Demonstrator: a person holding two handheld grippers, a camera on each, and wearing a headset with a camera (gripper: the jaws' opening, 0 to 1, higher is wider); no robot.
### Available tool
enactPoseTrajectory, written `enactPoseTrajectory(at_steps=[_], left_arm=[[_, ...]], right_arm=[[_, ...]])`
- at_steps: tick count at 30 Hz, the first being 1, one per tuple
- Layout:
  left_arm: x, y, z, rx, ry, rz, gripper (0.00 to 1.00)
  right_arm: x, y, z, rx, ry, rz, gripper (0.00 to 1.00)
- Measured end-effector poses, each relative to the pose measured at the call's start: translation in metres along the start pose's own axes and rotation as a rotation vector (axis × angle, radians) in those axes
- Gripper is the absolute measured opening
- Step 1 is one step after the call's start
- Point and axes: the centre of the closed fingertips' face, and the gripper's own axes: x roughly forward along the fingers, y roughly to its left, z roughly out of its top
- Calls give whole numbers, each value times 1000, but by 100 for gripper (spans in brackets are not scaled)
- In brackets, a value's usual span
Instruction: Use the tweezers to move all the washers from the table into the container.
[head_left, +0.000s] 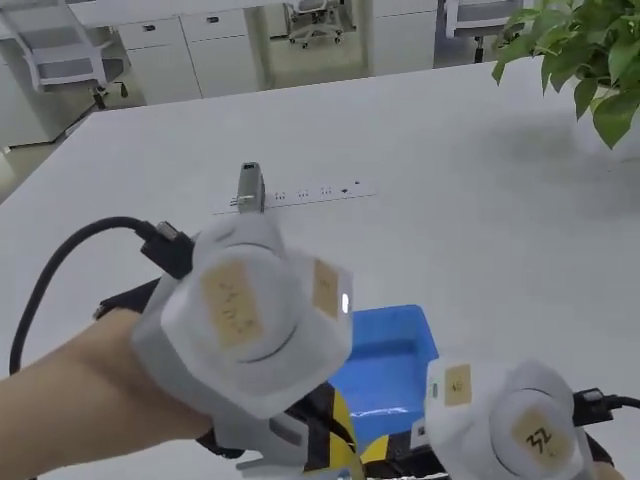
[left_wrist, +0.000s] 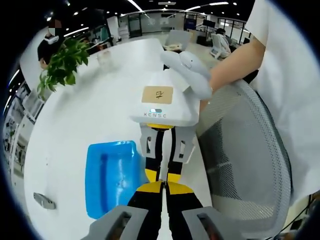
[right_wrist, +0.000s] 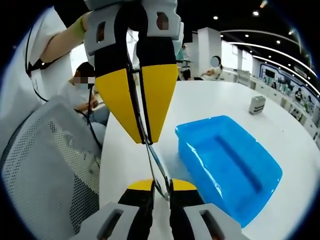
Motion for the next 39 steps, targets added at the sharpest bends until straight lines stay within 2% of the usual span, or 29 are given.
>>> enactPoseTrajectory(at_steps=[6,10,13,18,19,20,21,24,26,27,30,32,36,39], left_arm=[[1,-1,0,-4,-2,-8,0],[1,-2,1,-6,-7,-11,0],[2,-3,2,-9,-13,-14,0],[3,-5,2,-10,-17,-10,0],[3,-5,2,-13,-21,-12,0],[3,-5,2,-17,-30,-5,0],[4,-4,2,-20,-40,1,0],[4,-5,1,-61,-68,11,0],[4,-9,3,-125,-107,12,2],[3,-10,4,-177,-136,22,5],[-2,-9,5,-218,-204,56,10],[-8,-6,5,-281,-264,104,13],[-27,-1,5,-438,-439,227,25],[-37,-4,-2,-525,-519,318,37]], right_arm=[[-1,1,8,-16,-29,1,8],[-4,3,20,-37,-82,9,7],[-6,5,30,-27,-129,24,7],[-5,7,30,-58,-126,20,5],[-4,9,29,-96,-123,27,4],[-4,8,29,-141,-118,23,3],[-4,8,28,-154,-110,10,3],[-3,9,28,-150,-106,15,2],[-3,10,28,-154,-104,16,2],[-3,9,28,-153,-103,11,2],[-4,7,28,-123,-107,4,2],[-5,4,27,-101,-112,-1,2],[-6,2,28,-72,-123,-7,2],[-5,2,29,-63,-125,-12,2]])
